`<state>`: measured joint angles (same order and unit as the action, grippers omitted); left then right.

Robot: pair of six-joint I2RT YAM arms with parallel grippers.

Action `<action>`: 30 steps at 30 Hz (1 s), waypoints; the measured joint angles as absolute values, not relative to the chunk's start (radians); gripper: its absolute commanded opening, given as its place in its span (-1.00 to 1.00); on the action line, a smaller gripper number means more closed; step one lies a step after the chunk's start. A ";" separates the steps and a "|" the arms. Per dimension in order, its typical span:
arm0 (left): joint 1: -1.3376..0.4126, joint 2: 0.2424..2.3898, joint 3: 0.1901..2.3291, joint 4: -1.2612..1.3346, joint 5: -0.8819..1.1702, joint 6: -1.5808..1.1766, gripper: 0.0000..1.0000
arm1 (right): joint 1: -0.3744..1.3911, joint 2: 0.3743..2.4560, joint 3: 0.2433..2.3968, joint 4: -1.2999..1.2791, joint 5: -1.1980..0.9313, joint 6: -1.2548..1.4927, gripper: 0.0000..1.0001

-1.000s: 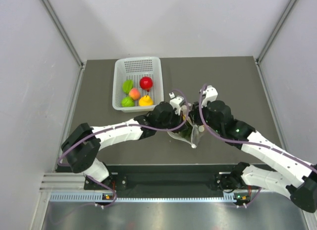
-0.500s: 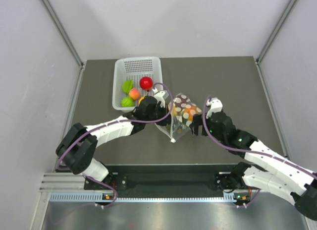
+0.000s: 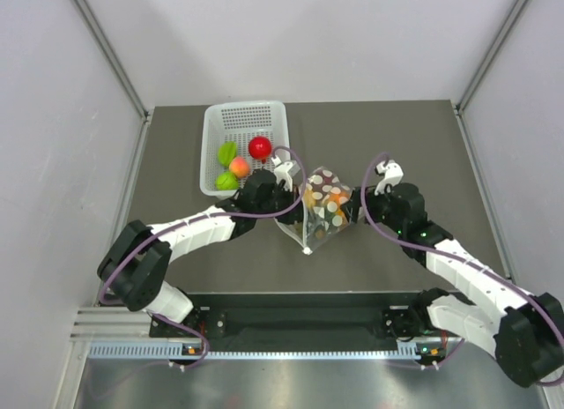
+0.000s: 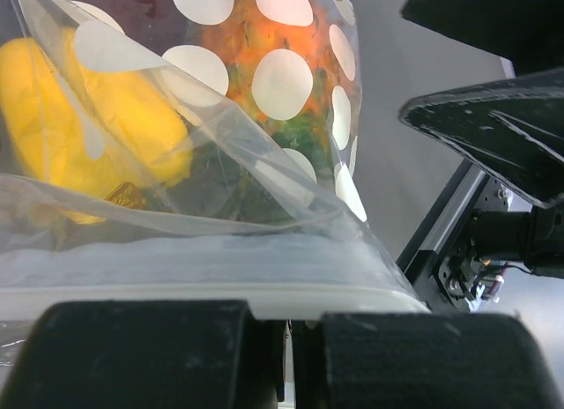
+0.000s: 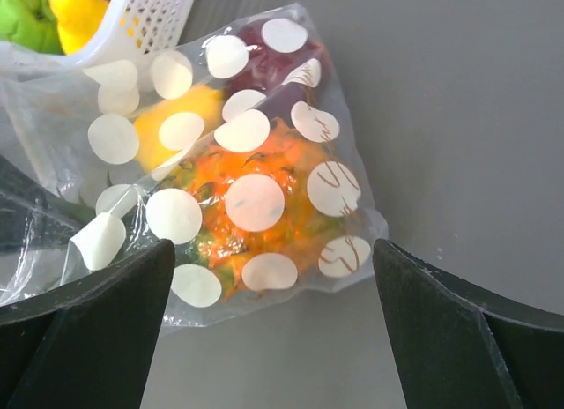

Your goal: Open the zip-top bag and remove the fake food

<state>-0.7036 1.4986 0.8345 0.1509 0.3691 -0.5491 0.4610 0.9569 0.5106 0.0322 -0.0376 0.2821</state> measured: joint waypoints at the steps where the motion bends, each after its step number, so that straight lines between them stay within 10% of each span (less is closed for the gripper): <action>1: -0.701 1.498 0.834 0.151 0.376 -0.549 -1.00 | 0.442 0.976 0.509 0.048 -0.070 0.278 0.83; 6: -0.694 1.498 0.832 0.151 0.396 -0.548 -1.00 | 0.357 1.091 0.488 0.141 -0.247 0.269 0.72; 22: -0.682 1.494 0.831 0.156 0.406 -0.540 -1.00 | 0.250 1.292 0.469 0.329 -0.516 0.300 -0.90; 30: -0.663 1.471 0.830 0.135 0.407 -0.524 -1.00 | 0.250 1.297 0.469 0.317 -0.505 0.305 -1.00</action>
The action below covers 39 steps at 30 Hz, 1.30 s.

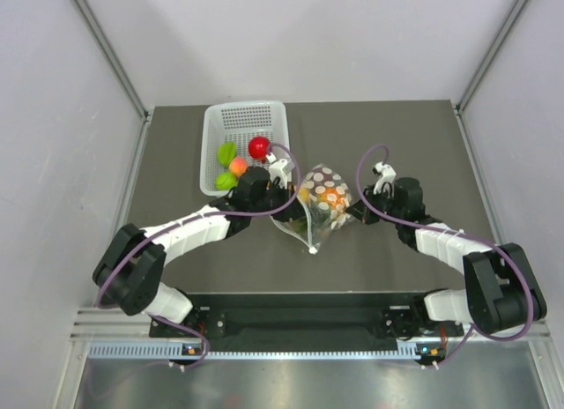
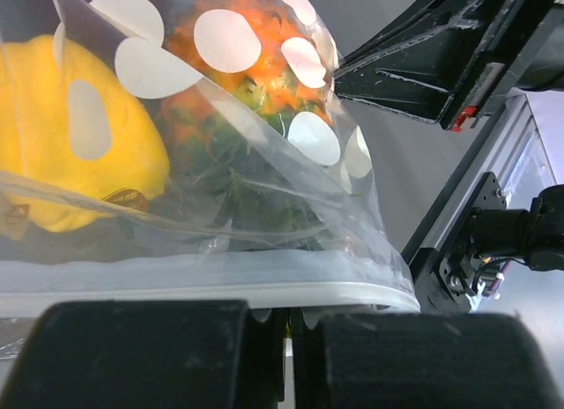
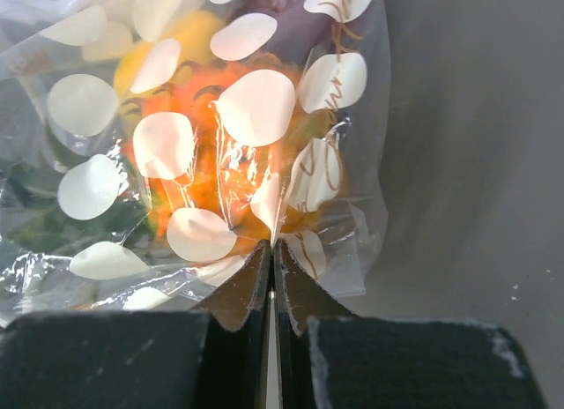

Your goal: Open the zip-top bag and remove the fake food

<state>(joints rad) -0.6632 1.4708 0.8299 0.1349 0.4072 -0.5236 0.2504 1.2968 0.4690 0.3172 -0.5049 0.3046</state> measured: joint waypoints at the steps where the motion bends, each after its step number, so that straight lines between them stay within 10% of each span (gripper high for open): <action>1: -0.661 1.461 0.830 0.127 0.408 -0.520 -1.00 | 0.250 1.297 0.469 0.313 -0.498 0.305 -1.00; 39: -0.590 1.267 0.772 -0.050 0.685 -0.347 -1.00 | 0.214 1.290 0.546 0.133 -0.248 0.327 -1.00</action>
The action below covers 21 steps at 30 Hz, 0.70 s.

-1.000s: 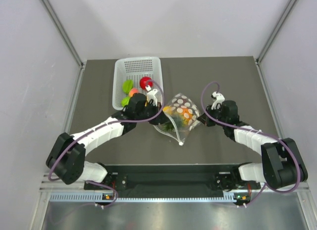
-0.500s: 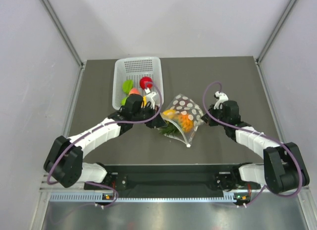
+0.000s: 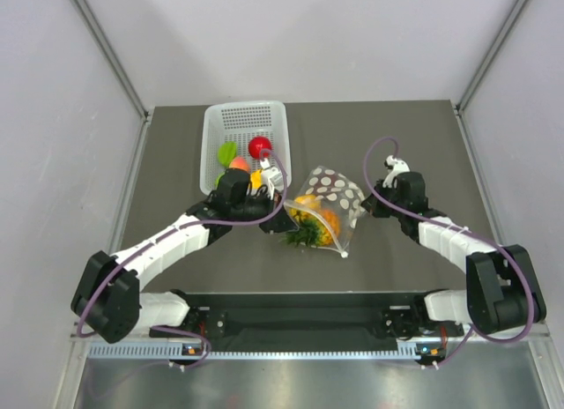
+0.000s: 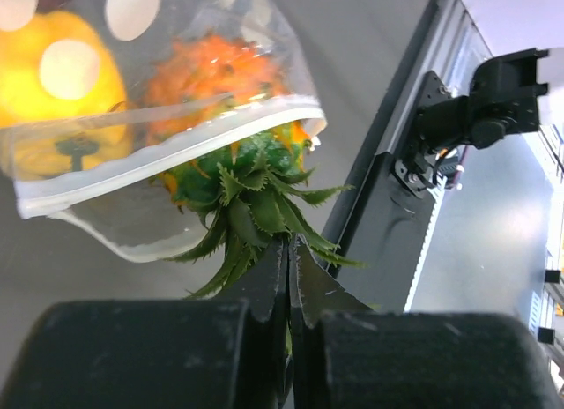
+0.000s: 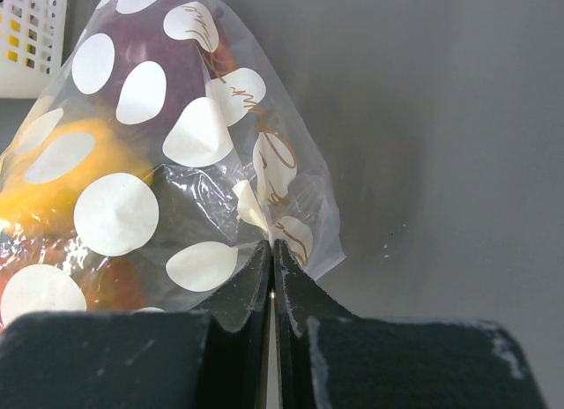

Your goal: Open the zip-top bag and remove the fake food

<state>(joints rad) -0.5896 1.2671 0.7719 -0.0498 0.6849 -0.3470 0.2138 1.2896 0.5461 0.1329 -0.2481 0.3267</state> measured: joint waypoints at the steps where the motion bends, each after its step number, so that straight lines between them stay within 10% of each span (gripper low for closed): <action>1: -0.590 1.267 0.772 -0.042 0.696 -0.346 -1.00 | 0.213 1.291 0.546 0.133 -0.246 0.329 -1.00; 21: -0.559 1.139 0.829 -0.030 0.701 -0.357 -1.00 | 0.213 1.319 0.572 0.126 -0.229 0.334 -1.00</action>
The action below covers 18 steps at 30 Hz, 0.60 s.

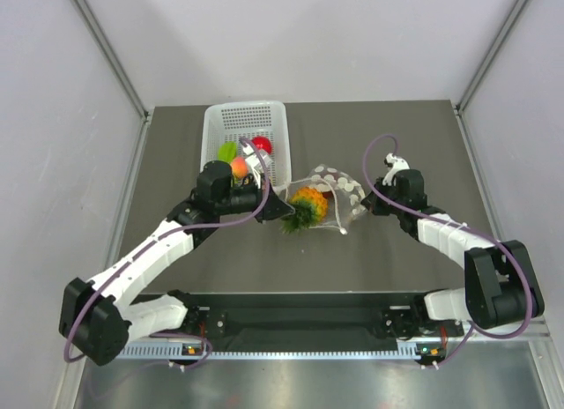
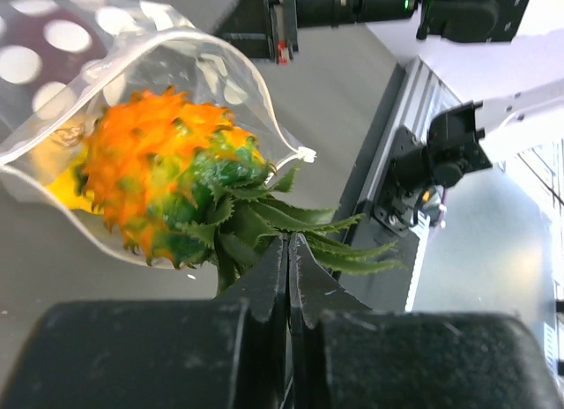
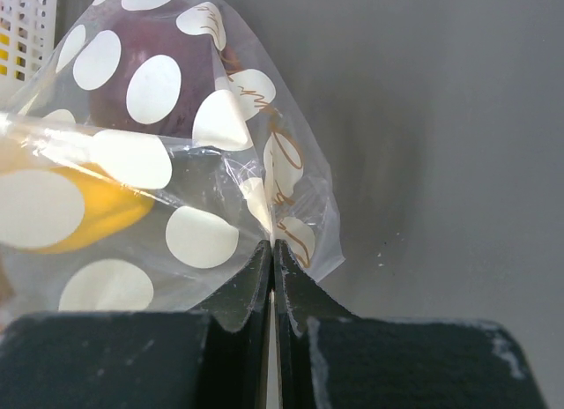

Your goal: Open the zip-top bag and remove the fake food

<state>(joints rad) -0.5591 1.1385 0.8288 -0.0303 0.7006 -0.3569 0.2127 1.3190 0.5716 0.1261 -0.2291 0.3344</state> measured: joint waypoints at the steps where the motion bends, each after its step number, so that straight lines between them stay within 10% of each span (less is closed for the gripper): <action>1: -0.556 1.125 0.829 -0.030 0.690 -0.361 -1.00 | 0.213 1.320 0.572 0.126 -0.229 0.334 -1.00; 18: -0.535 1.021 0.813 0.120 0.634 -0.423 -1.00 | 0.213 1.332 0.571 0.129 -0.236 0.333 -1.00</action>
<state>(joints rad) -0.5354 1.0214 0.8135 0.1196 0.6338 -0.4232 0.2127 1.3323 0.5713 0.1291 -0.2363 0.3332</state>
